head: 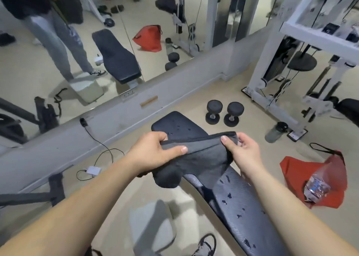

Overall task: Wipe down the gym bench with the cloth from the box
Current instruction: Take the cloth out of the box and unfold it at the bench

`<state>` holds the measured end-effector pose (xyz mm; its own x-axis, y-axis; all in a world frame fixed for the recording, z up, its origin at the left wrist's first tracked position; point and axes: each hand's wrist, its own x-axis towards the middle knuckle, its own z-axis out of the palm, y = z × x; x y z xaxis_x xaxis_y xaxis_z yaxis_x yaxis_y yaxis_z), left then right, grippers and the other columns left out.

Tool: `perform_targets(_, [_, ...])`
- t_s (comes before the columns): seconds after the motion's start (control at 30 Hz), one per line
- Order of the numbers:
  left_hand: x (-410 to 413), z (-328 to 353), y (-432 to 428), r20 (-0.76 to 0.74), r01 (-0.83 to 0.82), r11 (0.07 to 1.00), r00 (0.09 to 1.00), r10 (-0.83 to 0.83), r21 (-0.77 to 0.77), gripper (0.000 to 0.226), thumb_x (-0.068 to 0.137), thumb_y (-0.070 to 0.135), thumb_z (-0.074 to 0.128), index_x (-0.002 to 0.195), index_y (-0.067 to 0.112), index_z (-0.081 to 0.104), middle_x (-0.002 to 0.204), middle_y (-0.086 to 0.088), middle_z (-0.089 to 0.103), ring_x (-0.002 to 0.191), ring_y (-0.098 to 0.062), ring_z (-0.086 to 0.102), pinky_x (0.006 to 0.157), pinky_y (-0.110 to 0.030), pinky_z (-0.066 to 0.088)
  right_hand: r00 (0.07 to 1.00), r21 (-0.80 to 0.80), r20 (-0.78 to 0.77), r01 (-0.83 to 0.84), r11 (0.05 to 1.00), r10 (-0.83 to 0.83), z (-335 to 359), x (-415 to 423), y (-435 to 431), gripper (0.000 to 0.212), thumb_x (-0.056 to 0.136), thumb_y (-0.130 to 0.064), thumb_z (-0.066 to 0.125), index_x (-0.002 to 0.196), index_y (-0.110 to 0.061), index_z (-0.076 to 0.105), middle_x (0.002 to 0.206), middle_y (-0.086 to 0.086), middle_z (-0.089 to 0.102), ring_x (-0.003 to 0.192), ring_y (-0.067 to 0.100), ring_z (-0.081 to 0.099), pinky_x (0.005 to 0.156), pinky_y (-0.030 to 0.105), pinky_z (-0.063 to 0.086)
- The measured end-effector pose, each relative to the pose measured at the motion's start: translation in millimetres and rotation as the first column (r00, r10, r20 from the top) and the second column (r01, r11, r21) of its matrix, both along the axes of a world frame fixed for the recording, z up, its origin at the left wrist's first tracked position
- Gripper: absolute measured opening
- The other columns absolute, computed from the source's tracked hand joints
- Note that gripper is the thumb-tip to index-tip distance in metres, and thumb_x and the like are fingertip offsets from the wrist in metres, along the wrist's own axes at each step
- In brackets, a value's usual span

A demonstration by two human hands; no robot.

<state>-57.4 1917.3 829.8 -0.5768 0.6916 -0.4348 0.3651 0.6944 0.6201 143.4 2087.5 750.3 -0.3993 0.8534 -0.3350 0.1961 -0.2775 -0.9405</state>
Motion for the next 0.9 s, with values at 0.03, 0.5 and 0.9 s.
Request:
perform_targets(0.03, [-5.8,1.7,9.4,0.014,0.074,0.995,0.997,-0.074,-0.067,0.066,0.062,0.067,0.083,0.084,0.011,0.055,0.057,-0.006,0.056,0.040,-0.027,0.051,0.035,-0.030,0.041,1.000,0.037,0.023,-0.001,0.999,0.000,1.1,-3.1,14.4,0.007,0.095,-0.017,0.074,0.089,-0.014,0.072,0.077,-0.008,0.079,0.072,0.008,0.072,0.077,0.032,0.057])
perform_targets(0.5, [-128.0,-21.3,94.8,0.386,-0.123,0.978,0.921,0.048,0.171,0.026,0.089,0.022,0.079,0.097,0.000,0.069,0.080,-0.020,0.072,0.064,-0.035,0.064,0.059,-0.040,0.052,0.989,0.050,0.126,0.071,0.996,-0.076,6.1,-97.5,83.3,0.048,0.089,-0.072,0.041,0.095,-0.029,0.063,0.104,0.005,0.073,0.104,0.031,0.069,0.096,0.056,0.056])
perform_targets(0.9, [-260.7,-185.9,179.9,0.693,-0.193,0.967,0.720,0.024,0.167,0.041,0.094,0.058,0.060,0.121,0.029,0.072,0.118,-0.002,0.078,0.109,-0.021,0.074,0.103,-0.048,0.054,0.994,-0.066,0.077,-0.072,0.995,0.077,-82.6,-321.5,47.0,0.044,0.103,-0.054,0.050,0.109,-0.019,0.077,0.100,0.006,0.080,0.099,0.030,0.075,0.087,0.050,0.061])
